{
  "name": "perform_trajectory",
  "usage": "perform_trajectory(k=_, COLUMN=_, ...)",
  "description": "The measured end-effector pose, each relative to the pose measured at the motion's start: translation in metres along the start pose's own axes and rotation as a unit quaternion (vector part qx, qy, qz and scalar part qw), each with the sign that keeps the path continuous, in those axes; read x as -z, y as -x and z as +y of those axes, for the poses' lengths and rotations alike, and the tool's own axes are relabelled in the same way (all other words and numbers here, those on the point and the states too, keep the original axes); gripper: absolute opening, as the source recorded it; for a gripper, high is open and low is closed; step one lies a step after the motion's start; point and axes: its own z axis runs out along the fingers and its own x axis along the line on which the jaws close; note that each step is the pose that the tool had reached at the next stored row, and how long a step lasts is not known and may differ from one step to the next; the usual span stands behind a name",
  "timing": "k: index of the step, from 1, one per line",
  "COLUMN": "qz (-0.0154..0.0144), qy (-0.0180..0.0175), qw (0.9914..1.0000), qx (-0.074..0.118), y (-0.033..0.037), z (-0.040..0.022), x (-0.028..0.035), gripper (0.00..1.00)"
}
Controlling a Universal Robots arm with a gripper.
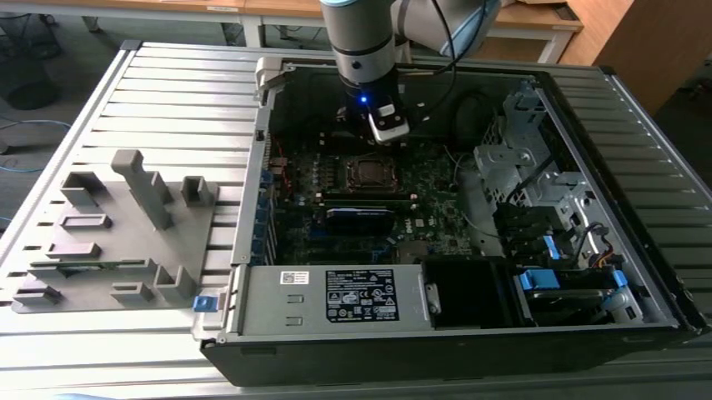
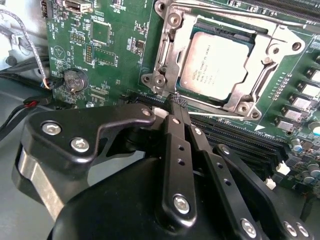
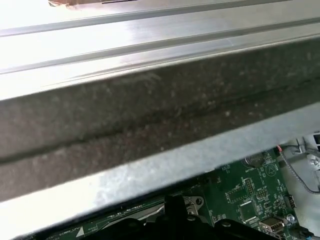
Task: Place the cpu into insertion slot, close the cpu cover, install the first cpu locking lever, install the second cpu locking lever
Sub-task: 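Install the first cpu locking lever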
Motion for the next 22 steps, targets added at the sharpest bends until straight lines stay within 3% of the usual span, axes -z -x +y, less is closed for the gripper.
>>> perform_trajectory(k=15, qz=-0.0056, qy=-0.007, qw=0.99946, qx=-0.031, y=-0.0023, z=0.0048, x=-0.0004, gripper=0.11)
perform_trajectory(k=22, qz=-0.0061, qy=-0.0077, qw=0.99937, qx=-0.034, y=-0.004, z=0.0075, x=-0.0005, gripper=0.11)
